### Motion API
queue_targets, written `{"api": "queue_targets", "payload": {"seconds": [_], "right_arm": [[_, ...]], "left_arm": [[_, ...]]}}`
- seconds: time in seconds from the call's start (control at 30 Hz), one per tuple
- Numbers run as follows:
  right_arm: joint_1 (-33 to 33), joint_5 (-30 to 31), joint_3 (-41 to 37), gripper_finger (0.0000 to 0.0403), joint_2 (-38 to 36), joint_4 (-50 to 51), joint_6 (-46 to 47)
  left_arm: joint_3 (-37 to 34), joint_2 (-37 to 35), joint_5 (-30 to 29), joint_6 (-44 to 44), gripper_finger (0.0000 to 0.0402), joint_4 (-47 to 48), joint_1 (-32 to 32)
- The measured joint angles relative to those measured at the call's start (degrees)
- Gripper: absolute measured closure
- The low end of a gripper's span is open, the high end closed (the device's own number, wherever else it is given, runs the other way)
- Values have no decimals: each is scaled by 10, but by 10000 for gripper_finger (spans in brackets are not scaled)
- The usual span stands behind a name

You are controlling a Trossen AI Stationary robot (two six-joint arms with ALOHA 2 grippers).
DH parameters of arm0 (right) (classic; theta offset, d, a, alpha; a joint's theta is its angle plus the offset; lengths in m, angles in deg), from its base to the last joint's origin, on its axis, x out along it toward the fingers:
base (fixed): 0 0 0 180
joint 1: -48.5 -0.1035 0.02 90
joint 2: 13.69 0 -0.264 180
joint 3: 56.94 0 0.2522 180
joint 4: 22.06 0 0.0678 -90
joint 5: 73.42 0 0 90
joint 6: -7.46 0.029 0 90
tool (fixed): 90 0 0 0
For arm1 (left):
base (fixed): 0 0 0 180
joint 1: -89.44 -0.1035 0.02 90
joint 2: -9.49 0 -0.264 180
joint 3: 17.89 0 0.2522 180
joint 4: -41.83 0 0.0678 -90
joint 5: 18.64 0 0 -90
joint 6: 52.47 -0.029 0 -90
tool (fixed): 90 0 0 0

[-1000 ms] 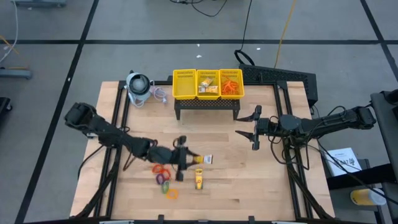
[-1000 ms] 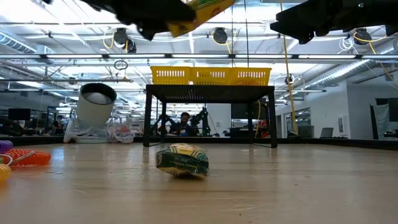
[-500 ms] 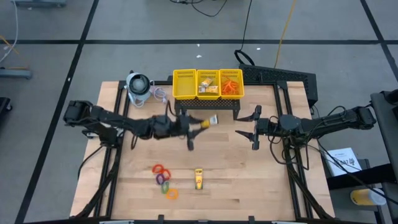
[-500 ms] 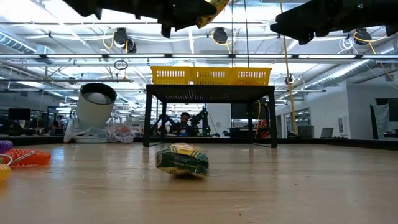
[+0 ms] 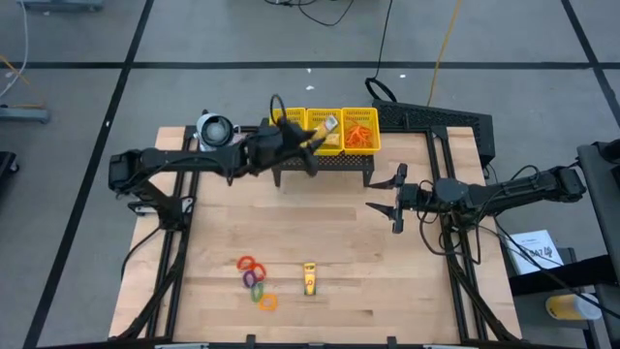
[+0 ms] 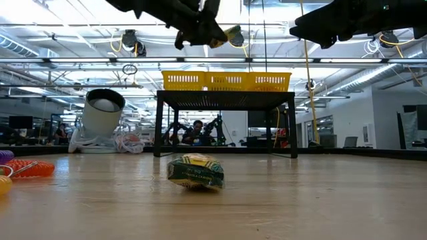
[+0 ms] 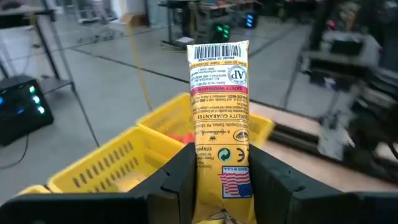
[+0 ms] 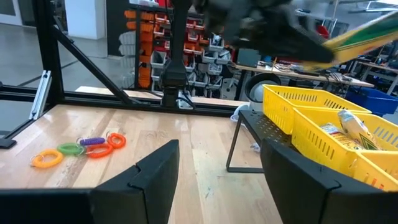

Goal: Pick & Place Office Desk Supplies
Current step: Put the crayons box into the middle yellow bin on the shelf

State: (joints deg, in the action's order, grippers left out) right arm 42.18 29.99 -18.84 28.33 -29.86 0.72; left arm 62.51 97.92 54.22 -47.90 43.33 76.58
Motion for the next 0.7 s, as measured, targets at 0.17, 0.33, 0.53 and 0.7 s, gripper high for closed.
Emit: {"api": "queue_targets", "payload": {"seconds": [0.17,0.33,0.53,0.7], "right_arm": [[0,0,0,188,0,3,0],[0,0,0,188,0,4,0],[0,0,0,188,0,4,-1],[0,0,0,188,0,4,-1]], "left_arm": [[5,18,0,36,277,0,-32],[4,44,6,51,277,2,-40],[4,71,6,49,277,-4,-35],[4,91,6,49,277,-11,-45]]}}
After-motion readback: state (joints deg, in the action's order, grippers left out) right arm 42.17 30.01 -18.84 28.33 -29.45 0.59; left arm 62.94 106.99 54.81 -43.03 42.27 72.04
